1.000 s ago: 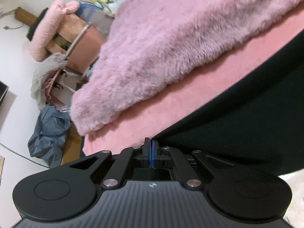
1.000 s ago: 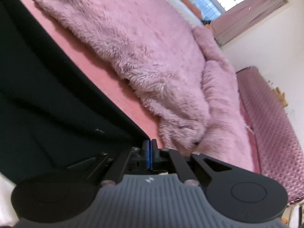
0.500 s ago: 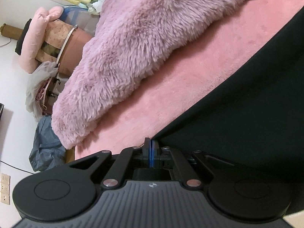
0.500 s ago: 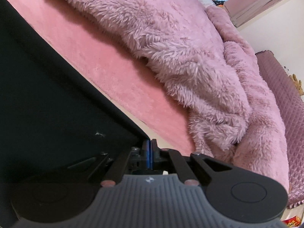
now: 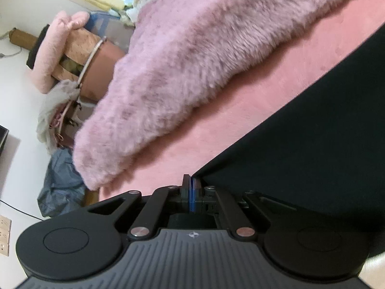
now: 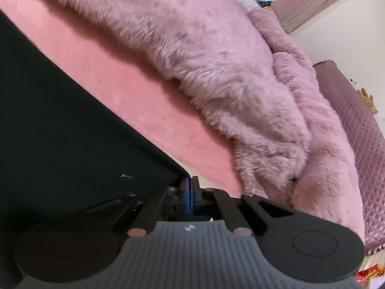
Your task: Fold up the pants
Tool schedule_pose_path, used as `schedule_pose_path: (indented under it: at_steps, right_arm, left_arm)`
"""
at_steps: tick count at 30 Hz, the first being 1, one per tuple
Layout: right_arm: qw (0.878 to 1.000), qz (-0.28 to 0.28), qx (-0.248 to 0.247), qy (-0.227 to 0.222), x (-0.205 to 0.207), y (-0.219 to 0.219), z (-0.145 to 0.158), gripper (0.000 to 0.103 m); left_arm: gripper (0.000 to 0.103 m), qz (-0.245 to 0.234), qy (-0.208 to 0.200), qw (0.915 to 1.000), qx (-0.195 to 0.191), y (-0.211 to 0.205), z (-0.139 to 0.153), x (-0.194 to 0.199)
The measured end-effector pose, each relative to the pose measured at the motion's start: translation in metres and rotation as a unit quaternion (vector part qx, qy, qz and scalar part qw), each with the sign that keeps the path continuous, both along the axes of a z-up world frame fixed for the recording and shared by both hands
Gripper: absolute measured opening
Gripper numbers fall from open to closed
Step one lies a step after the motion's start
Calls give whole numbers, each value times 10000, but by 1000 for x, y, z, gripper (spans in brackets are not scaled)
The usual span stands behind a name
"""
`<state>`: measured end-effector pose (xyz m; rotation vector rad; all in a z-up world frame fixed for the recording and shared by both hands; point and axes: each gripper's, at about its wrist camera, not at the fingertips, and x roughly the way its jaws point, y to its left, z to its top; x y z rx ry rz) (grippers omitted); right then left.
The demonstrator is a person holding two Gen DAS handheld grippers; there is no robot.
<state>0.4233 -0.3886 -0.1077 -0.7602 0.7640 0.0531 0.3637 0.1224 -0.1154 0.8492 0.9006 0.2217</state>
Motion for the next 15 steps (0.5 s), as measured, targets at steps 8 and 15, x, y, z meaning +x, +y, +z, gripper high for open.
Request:
schedule_pose_path:
  at_steps: [8, 15]
  right_arm:
    - [9981, -305, 535, -85, 0, -14, 19, 0]
    - [9975, -552, 435, -31, 20, -2, -14, 0]
  left_arm:
    - [0, 67, 190, 9998, 59, 2, -12, 23]
    - [3, 244, 278, 9991, 200, -2, -46, 37]
